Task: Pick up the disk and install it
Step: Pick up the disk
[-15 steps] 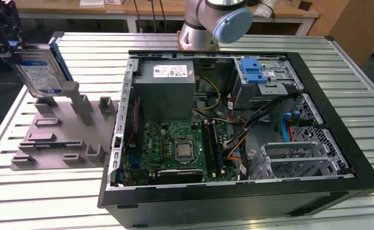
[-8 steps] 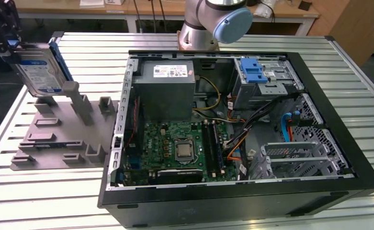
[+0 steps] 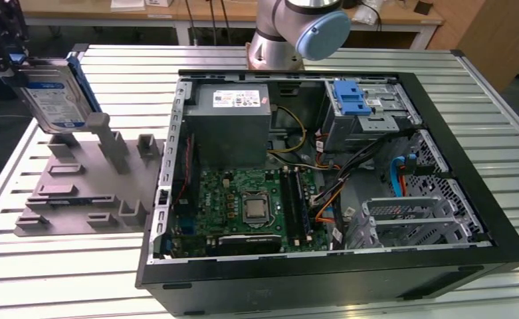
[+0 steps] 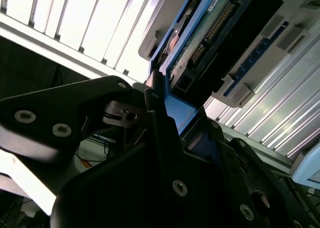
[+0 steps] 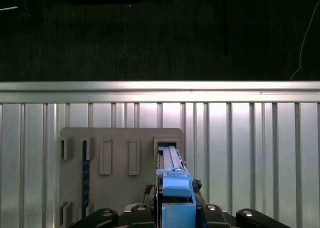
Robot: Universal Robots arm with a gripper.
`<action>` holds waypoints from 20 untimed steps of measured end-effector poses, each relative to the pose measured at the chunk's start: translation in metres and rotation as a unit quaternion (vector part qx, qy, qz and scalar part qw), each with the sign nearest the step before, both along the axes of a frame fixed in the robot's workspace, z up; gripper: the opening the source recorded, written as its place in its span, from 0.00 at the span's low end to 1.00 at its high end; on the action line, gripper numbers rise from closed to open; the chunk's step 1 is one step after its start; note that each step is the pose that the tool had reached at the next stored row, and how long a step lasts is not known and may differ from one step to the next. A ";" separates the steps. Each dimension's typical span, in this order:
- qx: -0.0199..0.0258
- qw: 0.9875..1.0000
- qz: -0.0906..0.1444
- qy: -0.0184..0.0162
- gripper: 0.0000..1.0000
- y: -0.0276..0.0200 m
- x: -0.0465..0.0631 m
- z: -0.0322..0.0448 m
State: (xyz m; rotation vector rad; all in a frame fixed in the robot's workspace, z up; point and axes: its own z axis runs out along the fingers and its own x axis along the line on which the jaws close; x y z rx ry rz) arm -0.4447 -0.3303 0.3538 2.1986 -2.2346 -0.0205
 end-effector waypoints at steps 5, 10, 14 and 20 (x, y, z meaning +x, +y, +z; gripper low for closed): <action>0.000 1.000 0.000 0.000 0.36 0.0000 0.000 0.0012; 0.000 1.000 0.000 0.000 0.36 0.0000 0.000 0.0025; 0.000 1.000 0.000 0.000 0.36 0.0000 0.000 0.0034; 0.000 1.000 0.000 0.000 0.36 0.0000 0.000 0.0056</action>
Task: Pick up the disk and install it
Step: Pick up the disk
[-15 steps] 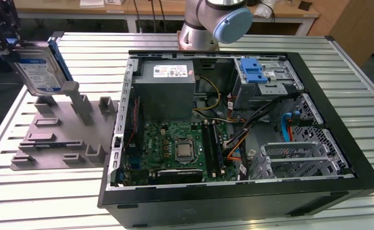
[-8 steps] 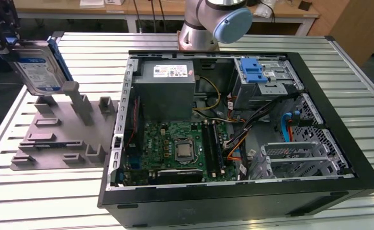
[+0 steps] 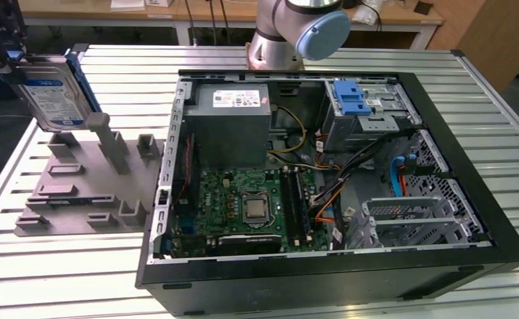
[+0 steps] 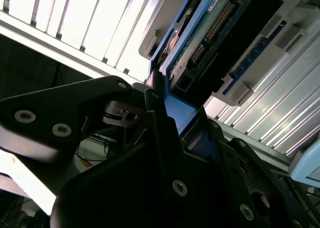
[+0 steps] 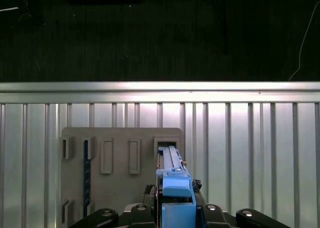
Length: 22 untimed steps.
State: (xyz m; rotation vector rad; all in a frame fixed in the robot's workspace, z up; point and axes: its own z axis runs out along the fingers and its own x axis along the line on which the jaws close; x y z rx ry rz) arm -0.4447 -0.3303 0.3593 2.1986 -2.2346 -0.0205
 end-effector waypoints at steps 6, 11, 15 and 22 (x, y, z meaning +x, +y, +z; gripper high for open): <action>0.000 1.000 0.000 0.000 0.36 0.0000 0.000 0.0016; 0.000 1.000 0.000 0.000 0.36 0.0000 0.000 0.0024; 0.000 1.000 0.000 0.000 0.36 0.0000 0.000 0.0027; 0.000 1.000 0.000 0.000 0.36 0.0000 0.000 0.0032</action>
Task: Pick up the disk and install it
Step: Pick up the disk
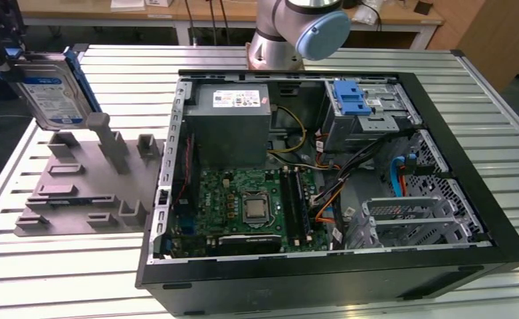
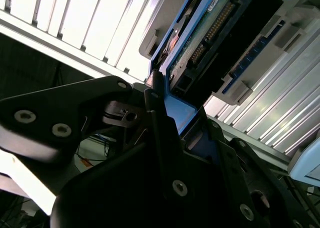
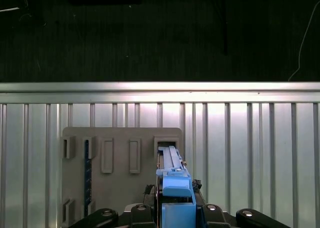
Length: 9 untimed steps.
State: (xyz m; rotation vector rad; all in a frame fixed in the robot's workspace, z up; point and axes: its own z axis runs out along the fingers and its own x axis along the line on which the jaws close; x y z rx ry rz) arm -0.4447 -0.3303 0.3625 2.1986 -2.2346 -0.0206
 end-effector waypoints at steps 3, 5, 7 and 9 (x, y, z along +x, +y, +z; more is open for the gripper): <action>0.000 1.000 0.000 0.000 0.36 0.0000 0.000 0.0005; 0.000 1.000 0.000 0.000 0.36 0.0000 0.000 0.0009; 0.000 1.000 0.000 0.000 0.36 0.0000 0.000 0.0013; 0.000 1.000 0.000 0.000 0.36 0.0000 0.000 0.0015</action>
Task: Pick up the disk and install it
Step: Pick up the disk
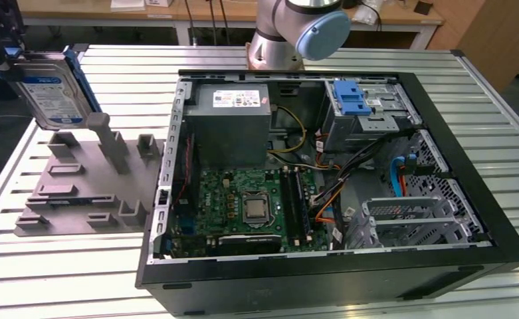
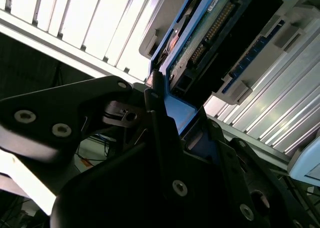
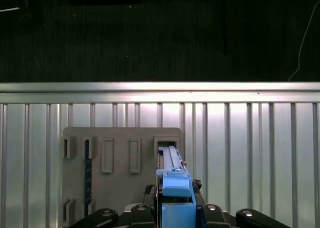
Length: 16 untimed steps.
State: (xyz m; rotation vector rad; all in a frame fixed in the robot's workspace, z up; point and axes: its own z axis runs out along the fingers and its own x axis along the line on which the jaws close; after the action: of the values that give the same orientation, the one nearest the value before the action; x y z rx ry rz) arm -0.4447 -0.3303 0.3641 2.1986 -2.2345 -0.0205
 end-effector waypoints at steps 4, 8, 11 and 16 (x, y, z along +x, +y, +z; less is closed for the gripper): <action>0.000 1.000 0.000 0.000 0.36 0.0000 0.000 0.0013; 0.000 1.000 0.000 0.000 0.36 0.0000 0.000 0.0021; 0.000 1.000 0.000 0.000 0.36 0.0000 0.000 0.0024; 0.000 1.000 0.000 0.000 0.36 0.0000 0.000 0.0033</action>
State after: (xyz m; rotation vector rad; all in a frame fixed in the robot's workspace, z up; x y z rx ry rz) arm -0.4447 -0.3303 0.3673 2.1985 -2.2344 -0.0207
